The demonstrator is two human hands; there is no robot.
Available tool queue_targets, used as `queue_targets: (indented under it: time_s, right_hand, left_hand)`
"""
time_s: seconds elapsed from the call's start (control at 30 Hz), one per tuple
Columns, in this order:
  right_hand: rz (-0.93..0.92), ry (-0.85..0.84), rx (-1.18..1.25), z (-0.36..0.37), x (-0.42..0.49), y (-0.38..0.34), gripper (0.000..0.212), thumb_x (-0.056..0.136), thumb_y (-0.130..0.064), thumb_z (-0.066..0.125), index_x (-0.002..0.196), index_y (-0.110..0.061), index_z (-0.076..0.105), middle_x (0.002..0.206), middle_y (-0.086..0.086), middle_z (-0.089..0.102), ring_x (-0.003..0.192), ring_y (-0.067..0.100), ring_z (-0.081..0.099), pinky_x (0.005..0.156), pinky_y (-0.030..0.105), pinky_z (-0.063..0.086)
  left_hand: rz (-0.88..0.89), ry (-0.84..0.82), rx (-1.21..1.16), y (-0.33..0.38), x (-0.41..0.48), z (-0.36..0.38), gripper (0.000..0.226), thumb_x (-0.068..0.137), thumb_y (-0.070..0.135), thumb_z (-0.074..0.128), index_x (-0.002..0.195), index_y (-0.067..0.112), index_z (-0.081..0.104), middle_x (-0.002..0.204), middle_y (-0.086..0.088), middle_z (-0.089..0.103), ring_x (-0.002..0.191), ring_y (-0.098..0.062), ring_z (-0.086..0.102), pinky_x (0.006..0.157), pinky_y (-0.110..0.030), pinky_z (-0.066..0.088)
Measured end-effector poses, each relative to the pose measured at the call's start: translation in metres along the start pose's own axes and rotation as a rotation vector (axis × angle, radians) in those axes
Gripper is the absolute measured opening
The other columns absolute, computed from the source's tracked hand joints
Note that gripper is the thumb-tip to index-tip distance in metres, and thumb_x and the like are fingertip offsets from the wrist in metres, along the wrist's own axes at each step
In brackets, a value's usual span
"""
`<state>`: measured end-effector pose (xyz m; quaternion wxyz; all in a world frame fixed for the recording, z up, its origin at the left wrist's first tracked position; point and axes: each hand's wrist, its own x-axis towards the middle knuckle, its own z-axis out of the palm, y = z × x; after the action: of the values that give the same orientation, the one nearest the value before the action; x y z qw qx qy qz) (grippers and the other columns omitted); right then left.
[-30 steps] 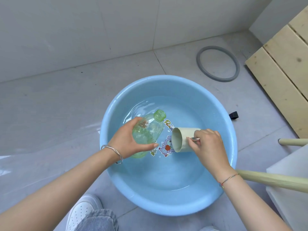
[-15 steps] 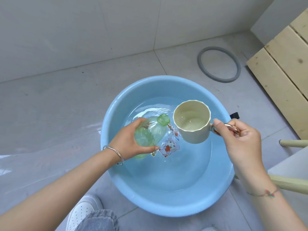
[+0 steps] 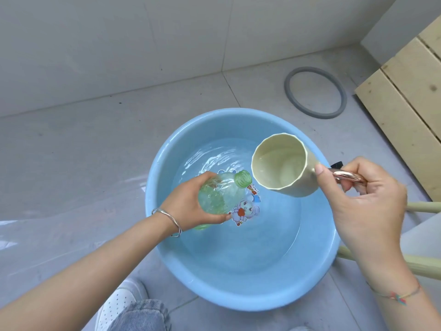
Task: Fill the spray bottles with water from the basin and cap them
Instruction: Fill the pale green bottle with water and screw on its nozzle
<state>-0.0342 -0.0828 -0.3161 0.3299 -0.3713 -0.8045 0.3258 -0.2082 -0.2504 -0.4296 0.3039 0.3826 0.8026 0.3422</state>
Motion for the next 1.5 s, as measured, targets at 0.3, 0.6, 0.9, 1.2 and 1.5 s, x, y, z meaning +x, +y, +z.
queue_targets:
  time_s: [0.3, 0.6, 0.9, 1.2, 1.5]
  right_hand:
    - [-0.29, 0.009, -0.203, 0.003, -0.002, -0.011, 0.034, 0.082, -0.023, 0.067, 0.064, -0.017, 0.04, 0.061, -0.013, 0.037, 0.065, 0.016, 0.031, 0.064, 0.029, 0.027]
    - [-0.355, 0.048, -0.251, 0.004, -0.002, -0.015, 0.032, 0.084, -0.024, 0.067, 0.066, -0.016, 0.042, 0.061, -0.002, 0.037, 0.066, 0.019, 0.03, 0.069, 0.03, 0.027]
    - [-0.439, 0.085, -0.321, 0.003, -0.001, -0.019, 0.034, 0.084, -0.018, 0.07, 0.061, -0.004, 0.048, 0.059, 0.004, 0.041, 0.068, 0.018, 0.03, 0.068, 0.03, 0.024]
    - [-0.546, 0.114, -0.392, 0.002, -0.001, -0.024, 0.033, 0.085, -0.016, 0.069, 0.061, -0.005, 0.05, 0.06, 0.001, 0.037, 0.068, 0.021, 0.03, 0.072, 0.03, 0.022]
    - [-0.633, 0.121, -0.445, 0.003, -0.001, -0.029, 0.031, 0.087, -0.015, 0.068, 0.061, -0.005, 0.053, 0.066, -0.004, 0.033, 0.068, 0.021, 0.031, 0.075, 0.027, 0.019]
  left_hand:
    - [-0.004, -0.004, -0.006, 0.001, 0.0, 0.0, 0.067, 0.058, 0.05, 0.087, 0.111, 0.041, 0.047, 0.104, 0.025, 0.059, 0.095, 0.003, 0.054, 0.078, 0.0, 0.034]
    - [-0.002, -0.001, 0.009, 0.001, 0.001, 0.001, 0.071, 0.056, 0.056, 0.085, 0.114, 0.038, 0.049, 0.104, 0.024, 0.059, 0.096, 0.001, 0.054, 0.081, -0.011, 0.039]
    - [0.006, 0.007, 0.018, -0.005, 0.001, 0.003, 0.073, 0.059, 0.056, 0.085, 0.119, 0.035, 0.05, 0.105, 0.024, 0.059, 0.096, 0.0, 0.055, 0.084, -0.019, 0.042]
    - [-0.002, 0.009, 0.026, -0.004, 0.001, 0.003, 0.072, 0.059, 0.056, 0.085, 0.118, 0.036, 0.049, 0.105, 0.023, 0.058, 0.096, -0.001, 0.054, 0.084, -0.019, 0.041]
    - [-0.014, 0.008, 0.039, -0.003, 0.0, 0.003, 0.077, 0.055, 0.061, 0.083, 0.119, 0.035, 0.049, 0.103, 0.025, 0.056, 0.096, -0.003, 0.054, 0.085, -0.022, 0.043]
